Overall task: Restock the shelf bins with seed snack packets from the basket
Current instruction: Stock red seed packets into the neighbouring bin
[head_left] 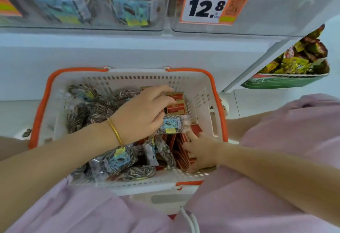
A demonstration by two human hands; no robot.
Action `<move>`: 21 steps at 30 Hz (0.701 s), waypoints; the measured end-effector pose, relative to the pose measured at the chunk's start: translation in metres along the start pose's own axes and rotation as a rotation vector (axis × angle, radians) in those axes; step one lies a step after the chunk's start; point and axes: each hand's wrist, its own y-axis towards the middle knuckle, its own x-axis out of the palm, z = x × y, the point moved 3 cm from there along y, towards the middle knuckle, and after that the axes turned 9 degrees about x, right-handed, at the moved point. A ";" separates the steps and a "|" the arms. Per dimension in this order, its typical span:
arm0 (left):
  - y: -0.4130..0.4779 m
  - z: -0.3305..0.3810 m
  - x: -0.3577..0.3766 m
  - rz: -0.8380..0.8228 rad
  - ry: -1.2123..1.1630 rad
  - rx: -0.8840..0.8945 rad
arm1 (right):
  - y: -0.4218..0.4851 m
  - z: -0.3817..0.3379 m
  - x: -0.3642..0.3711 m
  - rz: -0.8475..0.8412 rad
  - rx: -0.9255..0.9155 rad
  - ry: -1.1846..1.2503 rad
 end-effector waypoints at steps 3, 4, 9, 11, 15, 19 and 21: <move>0.001 0.001 0.002 0.002 -0.014 0.001 | -0.002 -0.002 0.017 0.040 0.032 0.013; 0.002 0.001 0.001 0.006 -0.025 0.000 | 0.000 0.001 0.018 0.049 0.035 0.032; 0.005 0.000 0.000 0.025 -0.045 -0.007 | 0.003 0.012 0.016 0.064 -0.032 0.121; 0.005 -0.001 0.001 0.023 -0.050 -0.014 | 0.004 0.016 0.013 0.048 -0.058 0.143; 0.004 0.000 0.001 0.019 -0.054 -0.015 | 0.006 0.019 0.008 0.104 -0.094 0.068; 0.002 -0.001 0.002 0.016 -0.047 -0.017 | 0.007 0.015 0.006 0.143 -0.093 0.006; 0.002 -0.002 0.002 0.011 -0.045 -0.018 | 0.007 0.013 0.008 0.147 -0.093 0.003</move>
